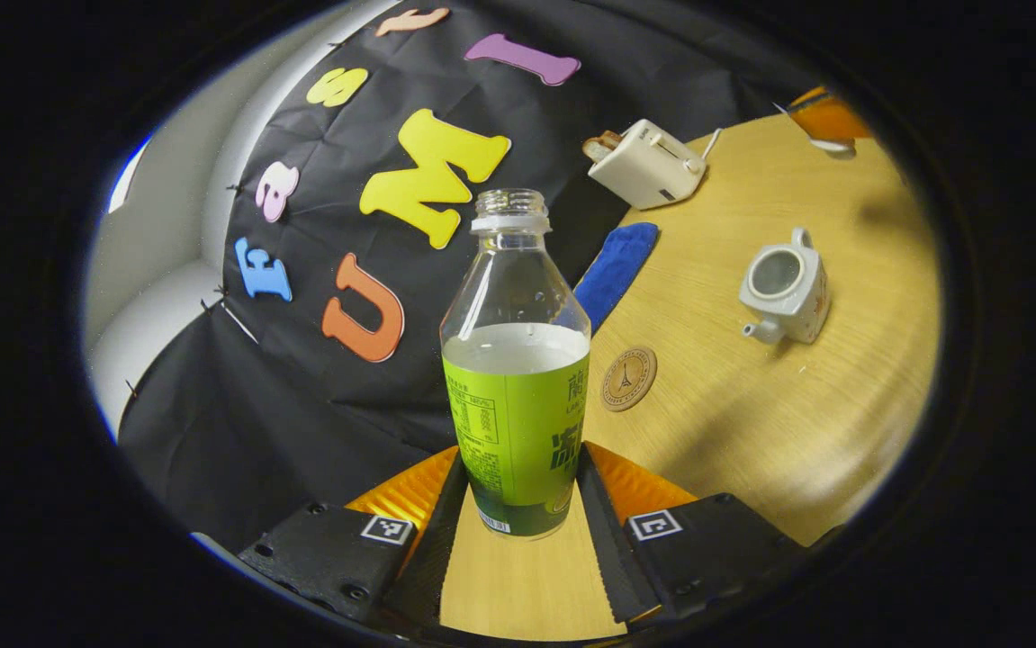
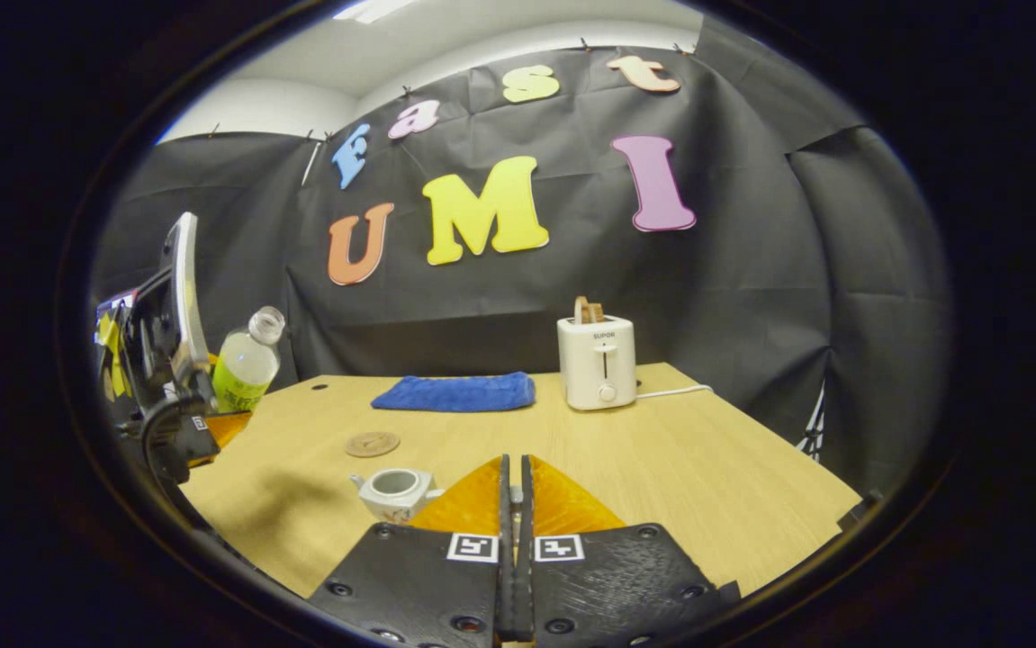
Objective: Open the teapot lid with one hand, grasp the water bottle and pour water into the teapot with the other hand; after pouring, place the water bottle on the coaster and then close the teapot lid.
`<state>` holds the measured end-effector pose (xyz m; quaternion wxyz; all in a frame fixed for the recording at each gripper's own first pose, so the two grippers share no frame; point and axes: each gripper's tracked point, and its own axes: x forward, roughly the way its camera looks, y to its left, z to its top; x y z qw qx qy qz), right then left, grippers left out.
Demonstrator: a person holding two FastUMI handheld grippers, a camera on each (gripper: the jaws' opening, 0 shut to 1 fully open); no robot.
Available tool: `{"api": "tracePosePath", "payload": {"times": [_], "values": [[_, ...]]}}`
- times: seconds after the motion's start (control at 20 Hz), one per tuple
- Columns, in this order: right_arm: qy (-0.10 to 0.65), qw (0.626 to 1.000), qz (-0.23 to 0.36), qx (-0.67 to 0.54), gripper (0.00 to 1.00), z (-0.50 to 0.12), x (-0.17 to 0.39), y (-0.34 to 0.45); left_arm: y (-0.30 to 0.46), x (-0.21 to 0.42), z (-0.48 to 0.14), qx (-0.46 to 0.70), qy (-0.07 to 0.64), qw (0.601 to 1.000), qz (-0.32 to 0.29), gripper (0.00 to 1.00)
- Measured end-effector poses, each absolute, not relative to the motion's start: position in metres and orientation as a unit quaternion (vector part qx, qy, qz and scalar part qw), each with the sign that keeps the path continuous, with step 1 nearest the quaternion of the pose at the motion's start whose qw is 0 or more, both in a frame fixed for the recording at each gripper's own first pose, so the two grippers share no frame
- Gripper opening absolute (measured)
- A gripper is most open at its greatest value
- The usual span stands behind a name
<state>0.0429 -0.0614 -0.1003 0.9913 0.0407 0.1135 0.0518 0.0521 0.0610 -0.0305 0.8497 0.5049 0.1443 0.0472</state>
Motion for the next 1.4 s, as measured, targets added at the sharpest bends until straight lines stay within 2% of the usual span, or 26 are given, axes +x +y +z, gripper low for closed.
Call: {"api": "tracePosePath", "payload": {"times": [0.35,0.8,1.1,1.4], "values": [[0.115,0.991,0.054,0.043,0.00,-0.103,0.040,-0.067,0.059,0.050,-0.033,0.630,0.153,0.761,0.026,0.71],[0.119,0.991,0.049,0.048,0.00,-0.107,0.041,-0.076,0.036,0.050,-0.044,0.709,0.158,0.687,-0.005,0.71],[0.121,0.990,0.047,0.049,0.00,-0.107,0.042,-0.079,0.025,0.053,-0.046,0.744,0.156,0.650,-0.011,0.69],[0.120,0.991,0.039,0.052,0.00,-0.107,0.043,-0.087,0.018,0.067,-0.044,0.768,0.154,0.622,-0.017,0.71]]}}
